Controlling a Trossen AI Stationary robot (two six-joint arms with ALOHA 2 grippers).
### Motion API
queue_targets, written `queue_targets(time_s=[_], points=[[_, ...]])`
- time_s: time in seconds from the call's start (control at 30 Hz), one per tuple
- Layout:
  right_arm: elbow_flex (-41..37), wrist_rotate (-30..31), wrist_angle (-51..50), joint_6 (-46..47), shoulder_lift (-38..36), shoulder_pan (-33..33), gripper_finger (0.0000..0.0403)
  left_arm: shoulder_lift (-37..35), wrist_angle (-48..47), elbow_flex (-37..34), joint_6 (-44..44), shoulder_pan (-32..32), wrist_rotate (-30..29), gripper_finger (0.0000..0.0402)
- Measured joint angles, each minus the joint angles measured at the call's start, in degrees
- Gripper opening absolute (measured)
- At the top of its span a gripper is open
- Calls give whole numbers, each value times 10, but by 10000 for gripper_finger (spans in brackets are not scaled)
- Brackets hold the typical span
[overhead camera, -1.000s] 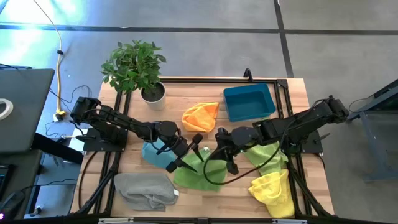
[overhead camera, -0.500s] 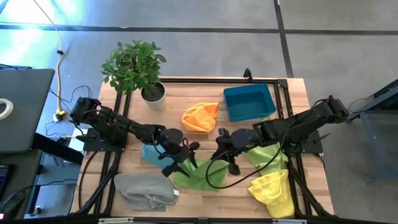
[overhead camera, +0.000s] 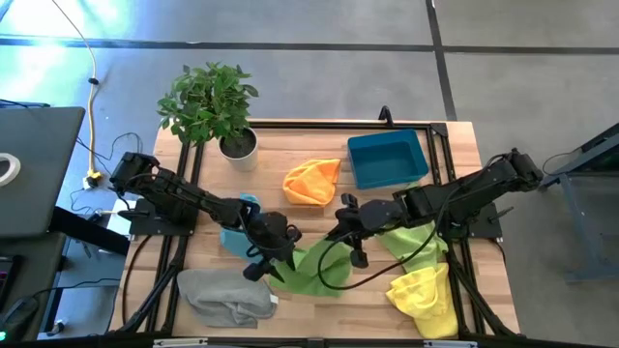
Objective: Fold microfiber towels
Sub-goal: Fold the green microfiber cloth
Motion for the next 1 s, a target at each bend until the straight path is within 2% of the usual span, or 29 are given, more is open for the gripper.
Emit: queue_targets(time_s=[0.17, 0.3, 0.4, 0.53, 0.67, 0.77, 0.87, 1.0], points=[[0, -55, 148, -68, 0, 6, 0, 10, 89, -1, 7, -19, -7, 203], [0, -104, 204, -81, -3, 17, 0, 8, 168, 1, 0, -31, -92, 203], [0, -124, 160, -20, -5, 28, 0, 1, 199, 0, 0, -38, -134, 203], [0, -125, 47, 51, -4, 52, 0, -5, 234, 1, 0, -40, -132, 203], [0, -76, -40, 57, -2, 82, 0, -15, 264, 1, 23, -39, -145, 203], [0, -35, -76, -12, -2, 98, 0, -12, 282, 0, 54, -35, -213, 203], [0, 10, -96, -143, -2, 107, 0, -13, 312, 0, 85, -28, -285, 203], [0, 64, -91, -297, -2, 109, 0, -12, 332, 0, 92, -7, -304, 203]])
